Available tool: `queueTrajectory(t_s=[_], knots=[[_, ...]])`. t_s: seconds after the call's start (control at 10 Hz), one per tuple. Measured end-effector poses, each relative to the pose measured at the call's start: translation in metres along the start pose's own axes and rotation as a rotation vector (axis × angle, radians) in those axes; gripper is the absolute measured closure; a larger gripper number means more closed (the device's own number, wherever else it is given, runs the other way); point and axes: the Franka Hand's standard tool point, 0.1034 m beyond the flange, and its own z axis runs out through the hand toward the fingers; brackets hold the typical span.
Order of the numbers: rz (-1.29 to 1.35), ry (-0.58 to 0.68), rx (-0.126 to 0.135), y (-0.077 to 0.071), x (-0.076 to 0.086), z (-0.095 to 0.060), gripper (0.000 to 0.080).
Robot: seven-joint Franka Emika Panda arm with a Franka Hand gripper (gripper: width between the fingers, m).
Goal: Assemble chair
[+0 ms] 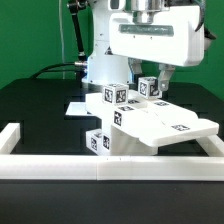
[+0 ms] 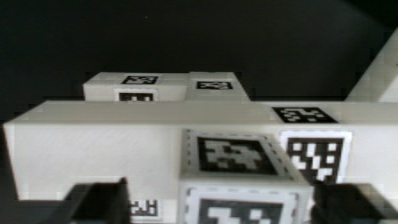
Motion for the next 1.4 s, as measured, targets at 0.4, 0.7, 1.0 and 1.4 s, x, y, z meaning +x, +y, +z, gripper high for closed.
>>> queueTrajectory(t_s=[0.4, 0.7, 1.0, 1.4], knots=[[-0.365, 0.006, -0.005, -0.0019, -0.0003, 0.0001, 0.0156], [-0.653, 0.002, -0.006, -0.0015, -0.0011, 0.0007, 0.0151], [-0.845, 0.003, -0.007, -0.0011, -0.0002, 0.0006, 0.0151], [-1.145, 0.003, -0.010, -0.0006, 0.0016, -0.0008, 0.0151]])
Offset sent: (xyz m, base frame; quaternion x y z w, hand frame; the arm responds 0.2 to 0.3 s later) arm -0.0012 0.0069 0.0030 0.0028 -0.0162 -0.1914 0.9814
